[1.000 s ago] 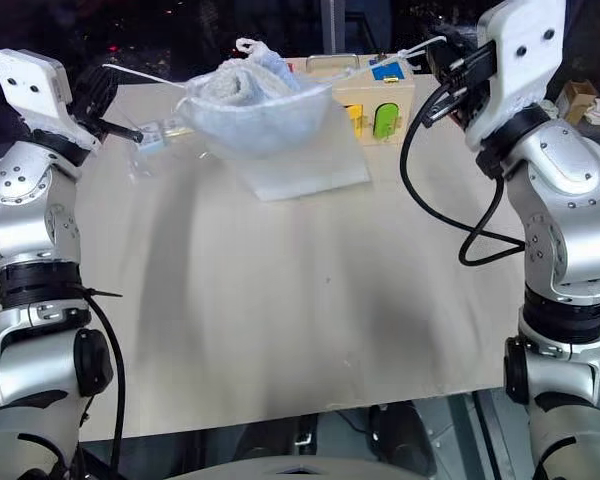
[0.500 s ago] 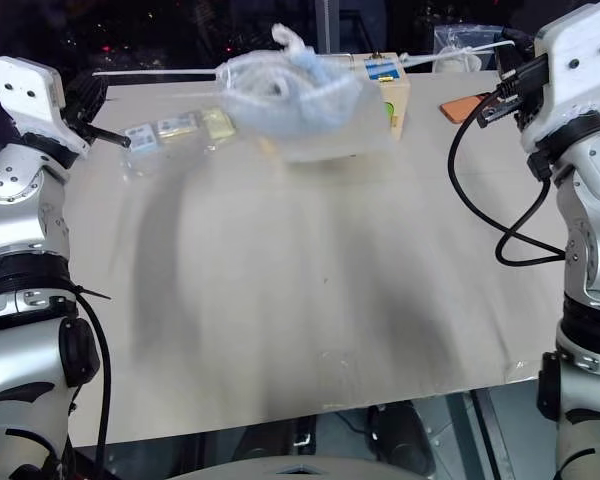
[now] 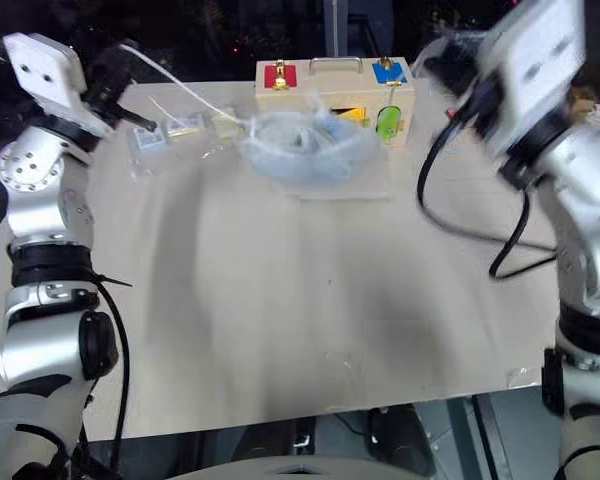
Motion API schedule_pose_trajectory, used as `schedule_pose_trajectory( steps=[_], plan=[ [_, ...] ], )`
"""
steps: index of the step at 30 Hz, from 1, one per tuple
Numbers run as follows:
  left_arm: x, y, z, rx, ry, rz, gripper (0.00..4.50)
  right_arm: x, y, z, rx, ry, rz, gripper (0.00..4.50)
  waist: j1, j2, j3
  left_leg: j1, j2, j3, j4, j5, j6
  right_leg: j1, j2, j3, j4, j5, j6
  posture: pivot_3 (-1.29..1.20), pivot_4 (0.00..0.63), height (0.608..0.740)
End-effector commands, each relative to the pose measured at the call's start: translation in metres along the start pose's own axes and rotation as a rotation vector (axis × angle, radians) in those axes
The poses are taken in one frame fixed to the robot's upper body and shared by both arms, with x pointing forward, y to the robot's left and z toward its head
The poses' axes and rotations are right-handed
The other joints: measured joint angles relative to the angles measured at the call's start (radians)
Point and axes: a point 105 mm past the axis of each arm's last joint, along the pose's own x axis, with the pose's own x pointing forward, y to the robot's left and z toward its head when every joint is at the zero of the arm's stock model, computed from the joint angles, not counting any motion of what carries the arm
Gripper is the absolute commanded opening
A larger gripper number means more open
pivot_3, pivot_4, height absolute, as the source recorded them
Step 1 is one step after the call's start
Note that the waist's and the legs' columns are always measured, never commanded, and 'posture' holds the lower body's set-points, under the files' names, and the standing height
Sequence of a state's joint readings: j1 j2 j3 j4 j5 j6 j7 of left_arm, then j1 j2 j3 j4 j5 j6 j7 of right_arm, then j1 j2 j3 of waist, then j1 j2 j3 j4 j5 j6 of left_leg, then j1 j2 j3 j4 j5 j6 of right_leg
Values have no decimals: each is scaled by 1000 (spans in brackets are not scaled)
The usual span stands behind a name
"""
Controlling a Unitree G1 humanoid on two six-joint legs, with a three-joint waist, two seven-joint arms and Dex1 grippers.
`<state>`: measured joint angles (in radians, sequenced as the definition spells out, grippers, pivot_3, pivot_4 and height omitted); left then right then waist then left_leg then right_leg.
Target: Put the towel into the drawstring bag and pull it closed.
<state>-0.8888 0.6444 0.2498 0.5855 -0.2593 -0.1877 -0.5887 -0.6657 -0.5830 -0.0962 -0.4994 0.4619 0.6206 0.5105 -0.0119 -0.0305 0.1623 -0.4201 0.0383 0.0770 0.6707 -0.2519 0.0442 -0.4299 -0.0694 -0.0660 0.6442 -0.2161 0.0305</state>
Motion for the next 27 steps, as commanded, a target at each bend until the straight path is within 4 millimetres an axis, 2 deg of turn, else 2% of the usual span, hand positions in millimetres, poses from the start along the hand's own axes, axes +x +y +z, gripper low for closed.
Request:
schedule_pose_trajectory(
  steps=[1,2,3,4,5,6,7,8,10,12,14,17,18,20,21,22,24,25,26,27],
  plan=[
    [14,1,40,-15,-117,-4,34,-2,-24,58,-36,-182,-70,0,-2,0,5,-3,0,0,2,0,0,-3,0,1,2,2,1,0,150,740],
    [15,-13,43,-8,-142,-64,34,-2,-12,59,-63,-193,-5,0,0,0,4,-4,0,0,3,0,0,-3,1,0,2,3,1,0,150,740],
    [16,-16,46,1,-158,-73,34,-3,-7,61,-65,-208,22,0,4,-1,3,-3,0,-1,4,0,0,-2,0,-1,1,3,1,0,150,740],
    [16,4,48,2,-152,12,34,-7,-32,66,-70,-212,-81,0,6,-2,3,0,0,-2,3,0,0,2,0,-1,0,3,2,0,150,740],
    [10,33,44,12,-116,120,34,-19,-69,63,-106,-168,-234,0,7,-2,3,4,0,-2,3,0,0,6,0,-3,-2,2,2,0,150,740],
    [4,53,41,16,-89,195,34,-31,-95,62,-135,-133,-342,0,7,-2,4,4,0,-2,2,0,0,6,0,-2,-2,2,2,0,150,740],
    [-4,67,32,30,-46,237,34,-43,-107,52,-175,-69,-375,0,6,-2,3,3,-1,-2,2,0,1,6,0,-2,-2,3,2,0,150,740],
    [-9,72,26,41,-20,250,34,-50,-110,44,-200,-26,-368,0,5,-2,3,3,-1,-1,2,-1,2,6,0,-2,-3,3,2,0,150,740],
    [-12,71,17,42,2,239,34,-55,-108,33,-206,7,-335,0,4,-2,3,4,-1,1,1,-2,3,6,-1,-1,-4,2,2,0,150,740],
    [-8,64,19,31,-18,214,34,-54,-108,36,-216,-10,-332,0,5,-2,3,4,-1,2,0,-2,3,6,-1,0,-4,2,3,0,150,740],
    [0,60,31,27,-68,206,34,-54,-116,48,-214,-58,-374,0,8,-1,4,4,-1,2,0,-1,2,4,-1,-1,-2,2,3,0,150,740],
    [11,60,52,7,-130,199,34,-47,-103,65,-236,-116,-302,0,8,-2,4,3,0,6,1,-1,2,4,-1,-1,-2,2,3,0,150,740],
    [14,58,61,13,-164,184,34,-49,-109,72,-223,-143,-342,0,7,-2,4,3,0,6,1,-1,2,4,-1,-1,-2,2,3,0,150,740],
    [14,48,41,6,-89,129,34,-49,-115,64,-80,-171,-382,0,5,-2,4,3,0,6,1,-1,2,4,-1,0,-2,2,3,0,150,740],
    [11,45,26,12,-25,125,34,-45,-101,52,-120,-117,-308,0,5,-2,3,4,0,6,1,-1,2,4,-1,0,-2,2,3,0,150,740],
    [11,46,30,4,-47,128,34,-42,-92,55,-154,-117,-273,0,5,-2,3,5,0,6,0,-1,2,4,-1,1,-2,2,3,0,150,740],
    [13,53,55,4,-151,155,34,-45,-104,79,-88,-226,-357,0,0,-2,4,5,0,9,0,-1,2,5,-1,1,-2,2,3,0,150,740],
    [14,50,49,-21,-130,139,34,-45,-105,72,-61,-202,-370,0,0,-2,4,3,0,10,0,-1,2,2,-1,1,-1,2,3,0,150,740],
    [14,41,27,-43,-32,102,34,-42,-98,54,-96,-120,-335,0,1,-2,4,0,0,9,1,-1,2,-2,-1,2,0,2,3,0,150,740],
    [12,36,20,-22,-8,81,34,-41,-85,43,-159,-77,-255,0,3,-3,3,1,0,10,2,-1,2,-1,-1,2,1,2,3,0,150,740]
  ],
)
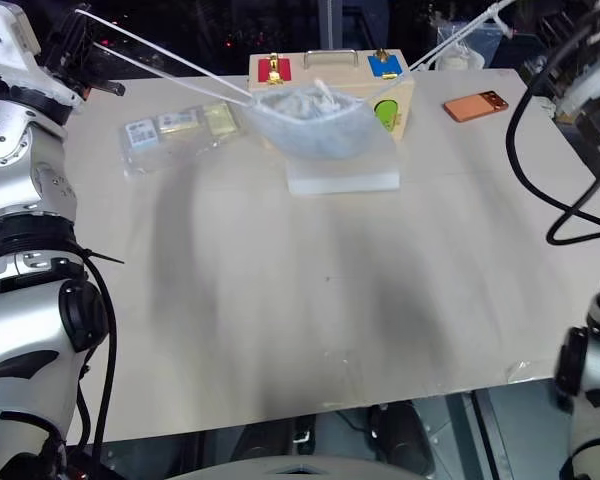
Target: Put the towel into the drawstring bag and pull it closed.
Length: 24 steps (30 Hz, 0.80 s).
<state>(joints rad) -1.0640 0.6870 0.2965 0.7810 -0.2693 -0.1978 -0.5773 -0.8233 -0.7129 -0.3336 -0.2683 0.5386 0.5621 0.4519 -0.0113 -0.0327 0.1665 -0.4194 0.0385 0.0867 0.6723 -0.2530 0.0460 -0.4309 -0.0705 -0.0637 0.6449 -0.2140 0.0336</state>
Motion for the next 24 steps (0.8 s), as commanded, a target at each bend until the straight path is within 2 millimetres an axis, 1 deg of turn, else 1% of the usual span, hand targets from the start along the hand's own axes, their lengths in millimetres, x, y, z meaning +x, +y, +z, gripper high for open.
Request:
schedule_pose_trajectory(
  steps=[1,2,3,4,6,7,8,9,10,11,12,13,14,15,16,17,18,21,22,24],
  plan=[
    [1,-1,14,18,-42,-32,34,-10,8,9,-80,-30,50,0,5,-1,-1,1,0,1,-1,0,0,2,0,-1,-1,0,0,0,150,740],
    [5,6,38,39,-130,-2,34,-7,-10,26,-23,-97,-54,0,3,-1,-1,2,0,0,-2,0,0,3,0,-2,-2,0,0,0,150,740],
    [7,14,52,49,-175,33,34,-6,-19,29,-3,-105,-106,0,1,-1,0,2,1,1,-1,0,0,3,0,-2,-2,0,0,0,150,740],
    [8,13,43,30,-130,24,34,-6,-15,13,-46,-29,-79,0,1,-1,0,-1,1,1,0,0,0,0,0,-1,-2,0,0,0,150,740],
    [1,18,25,55,-60,27,34,-7,-8,16,81,-89,-43,0,1,-3,-1,-2,0,1,1,0,0,0,0,-1,-1,0,0,0,150,740],
    [0,22,27,52,-72,39,34,-7,-11,27,133,-148,-56,0,0,-2,-1,0,0,2,0,0,0,2,0,-1,-2,0,0,0,150,740],
    [2,32,43,66,-121,80,34,-7,-20,45,143,-205,-79,0,-1,-1,-1,3,0,2,-1,0,0,3,0,1,-2,0,0,0,150,740],
    [3,39,50,59,-128,108,34,-8,-20,45,56,-167,-68,0,-1,-1,0,3,0,1,-2,0,0,2,0,2,-1,0,0,0,150,740],
    [3,39,46,65,-105,102,34,-9,-17,34,-27,-94,-41,0,1,0,1,3,0,1,-2,0,0,2,0,2,-1,0,0,0,150,740],
    [1,32,32,76,-58,68,34,-13,-13,11,-63,1,-12,0,6,-1,0,1,0,2,-2,0,0,-1,0,1,-1,0,0,0,150,740],
    [-3,22,12,80,0,25,34,-18,-11,-14,-63,90,-1,0,8,-4,-4,0,0,3,-2,0,0,0,0,0,-2,0,1,0,150,740],
    [-6,16,0,83,33,-3,34,-23,-11,-29,-52,138,-1,0,8,-6,-6,2,0,3,-4,0,0,2,0,-1,-4,0,1,0,150,740],
    [-13,11,-16,64,68,-7,34,-30,-8,-47,-86,203,13,0,7,-5,-6,5,1,3,-4,0,0,6,0,-1,-4,-1,2,0,150,740],
    [-19,9,-26,39,90,6,34,-36,-6,-57,-95,235,21,0,7,-5,-6,6,1,3,-3,-1,0,7,0,-1,-4,-1,2,0,150,740],
    [-24,8,-32,28,97,14,34,-39,-5,-59,-72,233,12,0,7,-4,-6,6,0,4,-3,-1,1,7,-1,-1,-4,-1,2,0,150,740],
    [-26,6,-33,20,93,17,34,-41,-5,-57,-46,222,2,0,6,-3,-4,5,0,5,-1,-1,2,7,-2,0,-3,-1,2,0,150,740],
    [-27,4,-31,18,87,14,34,-43,-5,-55,-34,215,-3,0,5,-3,-2,3,0,5,0,-1,2,5,-1,1,-2,-1,2,0,150,740],
    [-28,2,-26,17,68,-2,34,-47,-1,-56,-56,233,30,0,4,-5,-1,-1,1,1,4,-1,2,0,0,2,0,0,2,0,150,740],
    [-26,5,-18,25,45,3,34,-45,2,-49,-25,194,49,0,4,-5,-2,-2,2,1,4,-1,2,0,1,1,0,0,2,0,150,740],
    [-21,15,1,32,-21,39,34,-41,4,-27,51,91,64,0,3,-5,-2,0,2,0,4,-1,1,2,0,1,0,0,2,0,150,740]
  ],
)
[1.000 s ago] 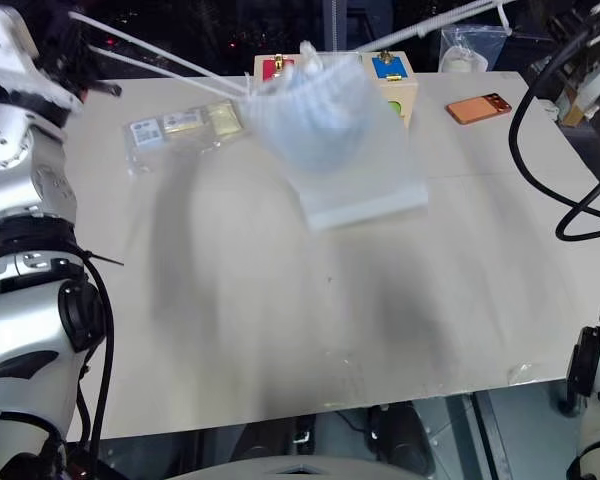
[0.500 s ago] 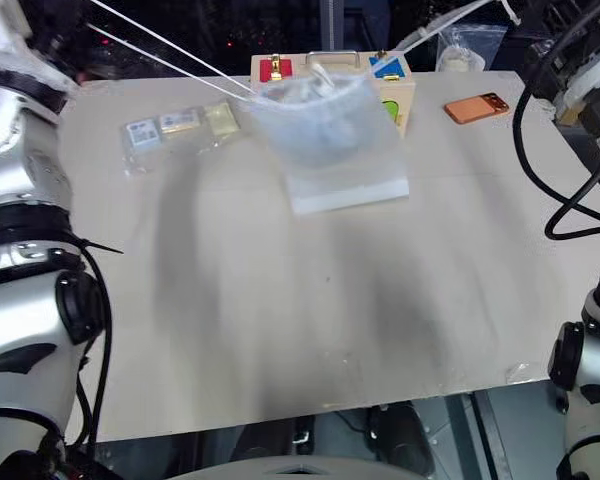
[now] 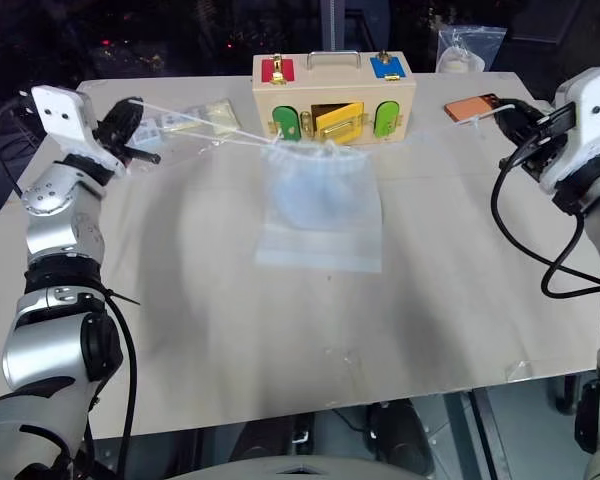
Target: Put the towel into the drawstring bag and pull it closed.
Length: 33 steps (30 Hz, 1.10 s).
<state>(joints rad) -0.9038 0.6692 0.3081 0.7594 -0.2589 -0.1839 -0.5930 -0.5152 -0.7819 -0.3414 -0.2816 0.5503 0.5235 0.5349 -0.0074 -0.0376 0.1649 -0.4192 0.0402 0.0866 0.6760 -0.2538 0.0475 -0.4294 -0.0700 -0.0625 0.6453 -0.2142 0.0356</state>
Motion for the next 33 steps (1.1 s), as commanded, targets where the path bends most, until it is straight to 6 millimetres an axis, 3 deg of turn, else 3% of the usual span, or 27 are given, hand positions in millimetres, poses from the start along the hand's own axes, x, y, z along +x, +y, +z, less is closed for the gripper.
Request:
schedule_pose_trajectory(
  steps=[1,2,4,6,7,8,9,11,12,13,14,15,16,17,18,19,20,21,22,24,25,29,33],
  plan=[
    [5,26,62,52,-193,75,34,-6,-4,51,46,-203,8,0,-2,0,0,0,0,0,0,0,0,0,0,0,0,0,0,0,150,740],
    [5,28,65,51,-195,84,34,-6,-7,51,35,-190,-6,0,-3,0,0,1,0,0,0,0,0,0,0,0,0,0,0,0,150,740],
    [6,20,50,38,-135,34,34,-6,-9,29,-50,-79,-21,0,-2,1,-1,2,0,0,0,0,0,1,0,1,0,0,0,0,150,740],
    [4,14,41,27,-120,11,34,-9,-8,27,-1,-101,-15,0,0,1,-3,6,-1,1,-2,0,0,6,-1,0,-2,0,0,0,150,740],
    [3,18,43,21,-132,35,34,-9,-15,33,37,-142,-54,0,0,1,-2,6,-1,1,-2,0,0,7,-1,-1,-3,0,0,0,150,740],
    [2,29,47,12,-141,94,34,-9,-31,30,9,-108,-155,0,0,1,-1,5,-1,1,-2,0,0,7,-1,0,-3,0,0,0,150,740],
    [0,36,43,0,-119,128,34,-11,-36,25,-55,-68,-173,0,1,1,-1,4,-1,1,0,0,0,6,-1,0,-2,0,0,0,150,740],
    [2,22,28,23,-39,48,34,-13,-19,26,-28,-82,-66,0,5,1,-1,2,-1,1,0,0,1,4,-1,-1,-2,0,0,0,150,740],
    [5,13,42,17,-114,1,34,-14,-29,32,3,-118,-130,0,5,1,-1,3,-1,1,0,0,1,4,-1,-1,-2,0,0,0,150,740],
    [7,18,61,18,-188,27,34,-16,-46,32,-4,-109,-228,0,4,1,-1,3,-1,1,0,0,0,5,0,-1,-2,0,0,0,150,740],
    [8,31,77,32,-236,99,34,-17,-47,27,-63,-67,-212,0,6,1,-1,3,-1,1,0,0,0,4,-1,-1,-1,0,0,0,150,740],
    [8,37,80,32,-239,125,34,-18,-37,21,-75,-23,-131,0,9,0,-1,3,-1,1,0,0,0,4,-1,-1,-1,0,0,0,150,740],
    [11,29,61,28,-152,70,34,-19,-16,16,-25,-1,-7,0,14,0,-1,2,-1,1,0,0,0,4,-1,-2,-1,0,0,0,150,740],
    [10,13,27,38,-8,-19,34,-17,-8,19,3,-41,24,0,15,0,-2,2,-1,1,0,0,0,5,-1,-3,-2,0,0,0,150,740],
    [8,6,23,35,-22,-47,34,-13,-22,18,6,-48,-78,0,11,4,-4,4,-1,1,-1,0,0,6,-1,-2,-2,0,0,0,150,740],
    [9,9,33,2,-84,-19,34,-13,-42,15,-26,-29,-202,0,7,11,-7,7,-1,1,-1,0,0,8,-1,-1,-3,0,0,0,150,740],
    [9,20,51,10,-155,47,34,-15,-48,11,-72,4,-226,0,7,13,-7,7,-2,1,-2,-1,0,7,-2,0,-3,0,0,0,150,740],
    [9,31,64,11,-201,105,34,-16,-34,8,-79,35,-125,0,9,11,-5,6,-2,2,-1,-1,1,7,-2,1,-2,0,0,0,150,740],
    [8,22,45,33,-115,50,34,-17,-34,2,-76,56,-132,0,13,6,-3,3,-2,4,0,-1,2,6,-2,-1,-3,0,0,0,150,740],
    [-2,16,10,18,1,4,34,-24,-51,-21,-148,163,-217,0,12,5,-4,3,-1,3,0,-1,1,5,0,-3,-2,0,0,0,150,740],
    [-10,24,-2,35,48,40,34,-33,-70,-32,-187,221,-319,0,12,8,-6,4,-1,3,0,-1,1,6,0,-2,-2,0,0,0,150,740],
    [-47,81,-30,-11,170,333,34,-90,-147,-56,-234,367,-749,0,9,8,-6,5,-2,6,0,-1,2,6,-1,0,-3,0,0,0,150,740],
    [-77,115,-40,-48,226,517,34,-138,-191,-61,-307,447,-971,0,11,8,-5,5,-1,6,0,-1,1,6,-1,0,-3,0,0,0,150,740]
  ],
)
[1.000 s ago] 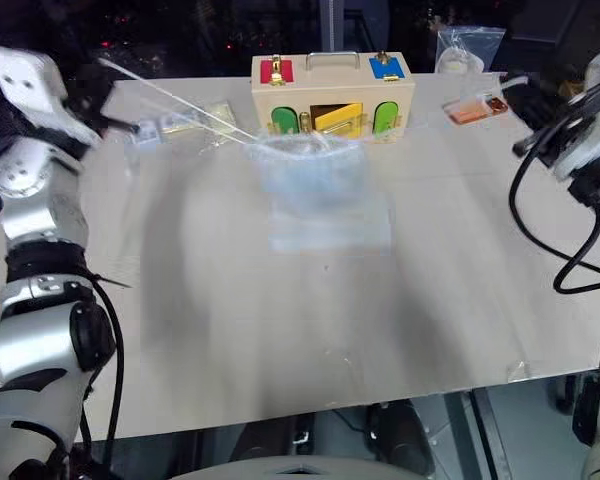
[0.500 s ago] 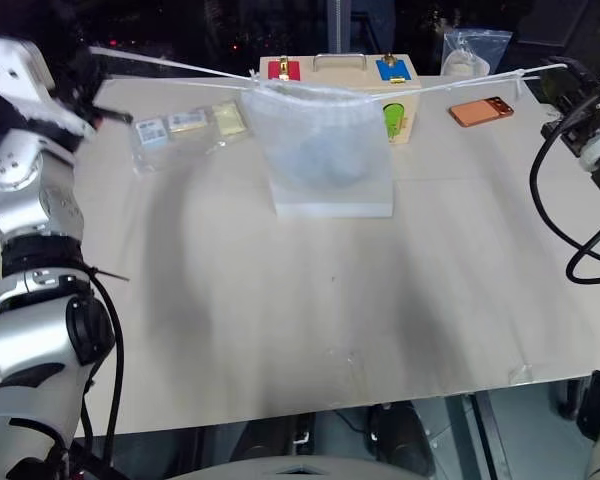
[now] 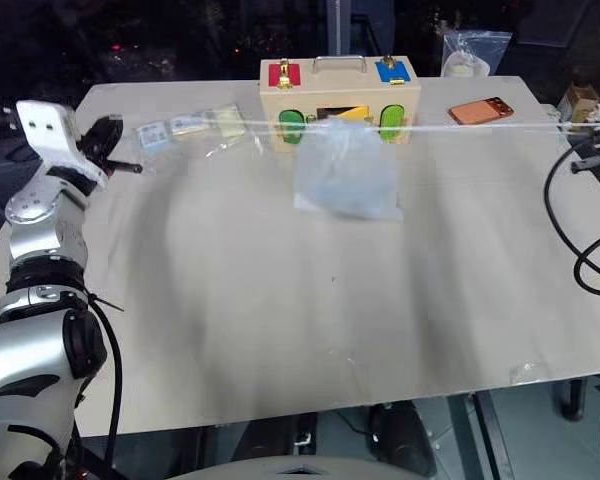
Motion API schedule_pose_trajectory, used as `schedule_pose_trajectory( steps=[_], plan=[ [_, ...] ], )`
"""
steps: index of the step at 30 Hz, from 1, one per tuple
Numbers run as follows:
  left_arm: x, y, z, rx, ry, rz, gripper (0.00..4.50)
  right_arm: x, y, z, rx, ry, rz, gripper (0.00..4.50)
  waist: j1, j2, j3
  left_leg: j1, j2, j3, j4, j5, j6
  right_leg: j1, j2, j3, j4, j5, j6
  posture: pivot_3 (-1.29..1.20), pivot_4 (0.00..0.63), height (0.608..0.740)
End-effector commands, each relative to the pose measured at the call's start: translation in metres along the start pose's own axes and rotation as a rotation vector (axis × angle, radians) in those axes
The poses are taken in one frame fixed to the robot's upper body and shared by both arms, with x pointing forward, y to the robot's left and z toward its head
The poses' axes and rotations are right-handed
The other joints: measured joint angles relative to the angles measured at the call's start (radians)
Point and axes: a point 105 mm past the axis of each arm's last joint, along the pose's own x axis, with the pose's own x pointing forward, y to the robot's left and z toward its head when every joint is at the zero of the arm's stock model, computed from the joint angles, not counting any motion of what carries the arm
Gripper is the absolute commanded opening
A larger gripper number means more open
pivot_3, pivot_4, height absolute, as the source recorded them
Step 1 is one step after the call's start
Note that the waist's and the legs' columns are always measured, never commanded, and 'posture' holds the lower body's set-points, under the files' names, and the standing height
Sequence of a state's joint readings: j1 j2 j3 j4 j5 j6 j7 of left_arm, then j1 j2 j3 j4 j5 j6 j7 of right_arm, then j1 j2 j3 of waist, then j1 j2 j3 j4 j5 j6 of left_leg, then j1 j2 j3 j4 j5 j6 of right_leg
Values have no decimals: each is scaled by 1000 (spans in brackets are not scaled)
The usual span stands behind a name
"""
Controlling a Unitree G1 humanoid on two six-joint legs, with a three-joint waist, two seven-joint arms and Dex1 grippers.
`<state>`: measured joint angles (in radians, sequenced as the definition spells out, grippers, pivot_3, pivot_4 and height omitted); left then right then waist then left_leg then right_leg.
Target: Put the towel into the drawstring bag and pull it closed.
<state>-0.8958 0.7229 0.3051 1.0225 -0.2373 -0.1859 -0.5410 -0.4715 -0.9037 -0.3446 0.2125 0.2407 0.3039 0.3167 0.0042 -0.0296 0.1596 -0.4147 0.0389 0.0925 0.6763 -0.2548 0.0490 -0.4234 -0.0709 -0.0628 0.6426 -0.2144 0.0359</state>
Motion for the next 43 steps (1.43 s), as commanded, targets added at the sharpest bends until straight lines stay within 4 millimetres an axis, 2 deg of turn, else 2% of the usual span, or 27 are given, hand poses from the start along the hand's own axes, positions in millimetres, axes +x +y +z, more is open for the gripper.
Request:
schedule_pose_trajectory(
  steps=[1,3,5,6,7,8,9,11,13,16,17,19,21,23,24,25,26,27,30,31,32,33,35,39,43],
  plan=[
    [-43,96,16,-54,-20,405,34,-32,-114,-23,-61,121,-459,0,-2,0,0,0,0,0,0,0,0,0,0,0,0,0,0,0,150,740],
    [-45,100,18,-69,-31,418,34,-32,-121,-25,-84,125,-466,0,-2,0,0,0,0,0,0,0,0,0,0,0,0,0,0,0,150,740],
    [-40,95,27,-82,-76,379,34,-26,-115,-19,-52,79,-406,0,-8,0,0,0,0,0,0,0,0,0,0,0,0,0,0,0,150,740],
    [-33,83,33,-119,-123,309,34,-19,-99,-14,9,27,-300,0,-10,0,0,0,0,0,0,0,0,0,0,0,0,0,0,0,150,740],
    [-25,65,36,-185,-154,199,34,-14,-67,-7,124,-25,-101,0,-14,0,0,0,0,0,0,0,0,0,0,0,0,0,0,0,150,740],
    [-19,46,34,-241,-164,85,34,-18,-29,-1,220,-52,134,0,-15,0,0,0,0,0,0,0,0,0,0,0,0,0,0,0,150,740],
    [-17,27,30,-289,-156,-27,34,-32,10,2,286,-53,370,0,-14,0,0,0,1,0,0,0,0,1,0,0,-1,0,0,0,150,740],
    [-24,-9,11,-347,-80,-217,34,-85,76,-10,321,66,789,0,-13,2,-1,1,2,-2,-2,0,-1,3,0,-2,-1,-1,2,0,150,740],
    [-44,-38,-17,-355,39,-358,34,-126,113,-30,344,234,975,0,-11,6,-4,1,2,-5,-7,0,-1,2,-1,-2,-1,-2,2,0,150,740],
    [-71,-60,-57,-344,196,-411,34,-161,140,-58,299,399,1052,0,-15,8,-3,1,0,-4,-5,-1,1,1,-3,0,-2,-3,4,0,150,740],
    [-76,-68,-63,-345,217,-422,34,-160,144,-69,260,406,1005,0,-16,6,-2,1,0,-4,-3,-2,3,2,-3,1,-2,-2,4,0,150,740],
    [-83,-90,-68,-355,240,-471,34,-147,147,-75,258,358,905,0,-16,-5,-5,2,2,-5,-1,-5,8,2,-2,1,-2,-2,2,0,150,740],
    [-93,-116,-65,-347,248,-597,34,-133,146,-72,234,298,833,0,-14,-2,-3,3,5,-9,8,-6,7,7,-1,-3,-2,-2,-3,0,150,740],
    [-106,-141,-60,-302,251,-736,688,-125,149,-64,226,240,825,0,-13,1,-5,3,5,-9,8,-6,4,7,-5,-3,-2,-1,-4,0,150,740],
    [-112,-152,-58,-300,261,-797,1108,-124,150,-61,221,220,834,490,-10,3,-6,4,4,-7,8,-6,5,8,-8,-3,-2,0,-5,0,150,740],
    [-117,-160,-55,-291,271,-846,1370,-125,152,-58,206,208,850,624,-8,4,-7,5,4,-7,8,-6,5,9,-9,-3,-2,1,-5,0,150,740],
    [-122,-163,-51,-291,279,-883,1939,-126,151,-54,204,195,861,1003,-6,5,-7,6,3,-7,8,-5,5,9,-9,-4,-2,1,-5,0,150,740],
    [-127,-161,-48,-266,289,-901,2244,-130,148,-51,202,190,875,1324,-4,5,-8,6,3,-7,8,-5,5,9,-9,-3,-2,2,-7,0,150,740],
    [-143,-148,-40,-244,300,-928,3679,-151,142,-46,192,198,936,2767,4,7,-8,4,4,-9,5,-4,8,8,-6,-3,-1,2,-8,0,150,740],
    [-149,-147,-38,-240,301,-938,3732,-157,141,-44,199,192,948,3213,6,7,-8,2,4,-10,4,-2,3,6,-2,-3,-1,2,-5,0,150,740],
    [-156,-146,-36,-225,297,-946,3732,-163,140,-41,193,172,952,3846,7,8,-9,1,5,-11,4,-3,1,5,-1,-2,-1,1,-3,0,150,740],
    [-163,-146,-34,-221,297,-952,3732,-166,138,-37,175,149,940,4074,7,8,-8,1,5,-11,4,-3,0,5,0,-2,-1,0,-2,0,150,740],
    [-173,-146,-33,-228,301,-939,3732,-174,138,-30,174,113,932,4074,9,8,-8,1,5,-11,3,-5,0,5,-1,-2,-2,-1,-1,0,150,740],
    [-183,-145,-33,-244,285,-860,3732,-176,134,-14,137,13,854,4074,11,8,-8,1,4,-11,3,-9,6,5,-1,-3,-4,-5,-3,0,150,740],
    [-181,-150,-33,-237,264,-814,3732,-178,137,-18,123,13,833,4074,12,9,-8,5,4,-12,7,-9,5,10,-3,-3,-3,-6,-2,0,150,740]
  ],
)
